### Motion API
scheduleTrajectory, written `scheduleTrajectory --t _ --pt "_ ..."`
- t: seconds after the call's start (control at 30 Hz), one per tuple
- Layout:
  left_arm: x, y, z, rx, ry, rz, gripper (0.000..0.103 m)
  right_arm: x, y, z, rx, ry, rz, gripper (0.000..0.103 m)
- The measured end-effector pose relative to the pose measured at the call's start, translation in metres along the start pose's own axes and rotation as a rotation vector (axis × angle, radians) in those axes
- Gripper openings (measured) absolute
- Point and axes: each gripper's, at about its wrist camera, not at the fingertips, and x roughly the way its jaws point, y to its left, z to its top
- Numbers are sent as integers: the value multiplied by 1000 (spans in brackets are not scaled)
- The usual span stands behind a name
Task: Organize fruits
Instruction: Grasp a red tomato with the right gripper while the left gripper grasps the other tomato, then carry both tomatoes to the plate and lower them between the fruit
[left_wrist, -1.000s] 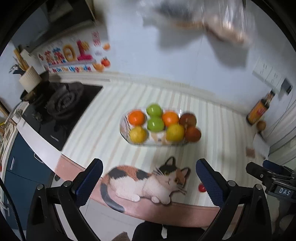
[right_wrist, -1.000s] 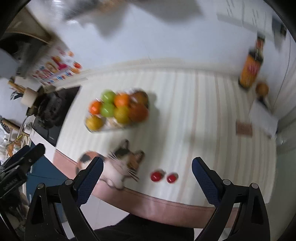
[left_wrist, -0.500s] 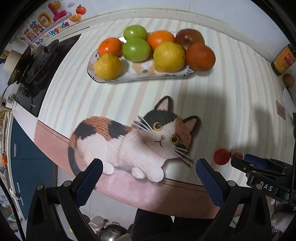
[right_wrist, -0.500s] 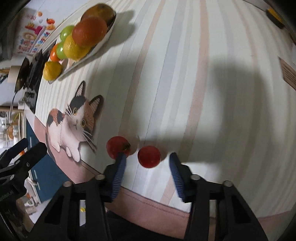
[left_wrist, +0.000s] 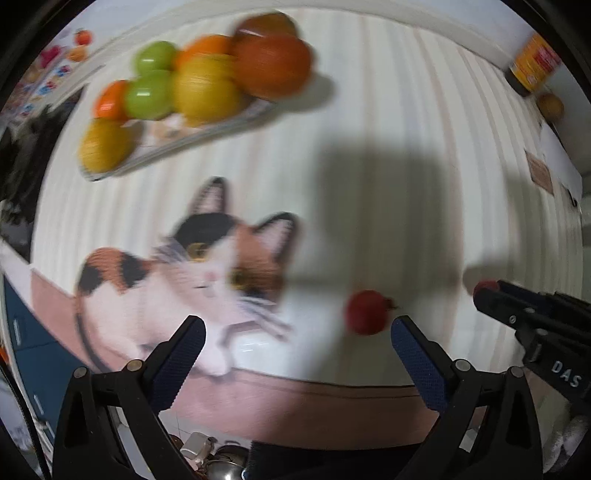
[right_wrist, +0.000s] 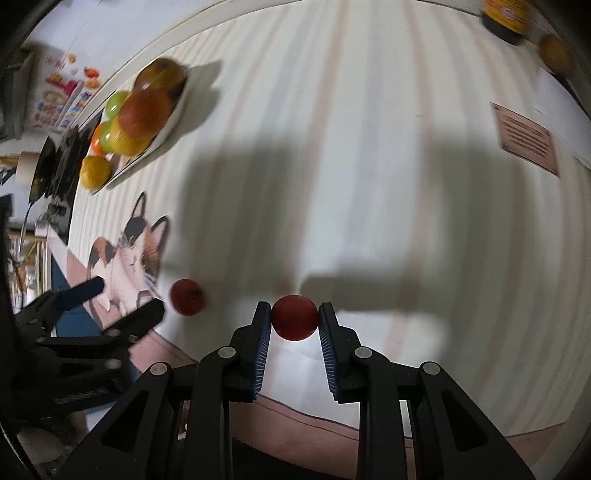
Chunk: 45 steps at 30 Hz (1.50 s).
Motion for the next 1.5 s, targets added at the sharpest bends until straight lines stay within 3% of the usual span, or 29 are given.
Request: scheduleTrajectory --t 0.2,0.37,0.47,0.77,0.93,1.07,1.3,1.5 --pt "22 -23 5 45 44 -46 70 -11 -17 -4 38 -21 -8 29" --pt "29 -28 6 52 54 -74 37 -16 -21 -4 42 -31 -42 29" --pt "29 -26 4 47 48 -89 30 -18 -18 -2 36 -37 -41 29" --pt "15 5 0 5 14 -116 30 -28 3 10 1 -67 -20 29" --pt "-12 64 3 -133 -30 -176 30 -27 34 27 -35 -82 60 29" --pt "-37 124 11 -261 -72 -198 30 -12 83 50 -77 -85 185 29" --pt "-58 207 48 -406 -113 -252 30 27 173 91 -145 -112 338 29" --pt "-53 218 97 -402 -78 -257 30 57 205 110 -146 -140 364 29"
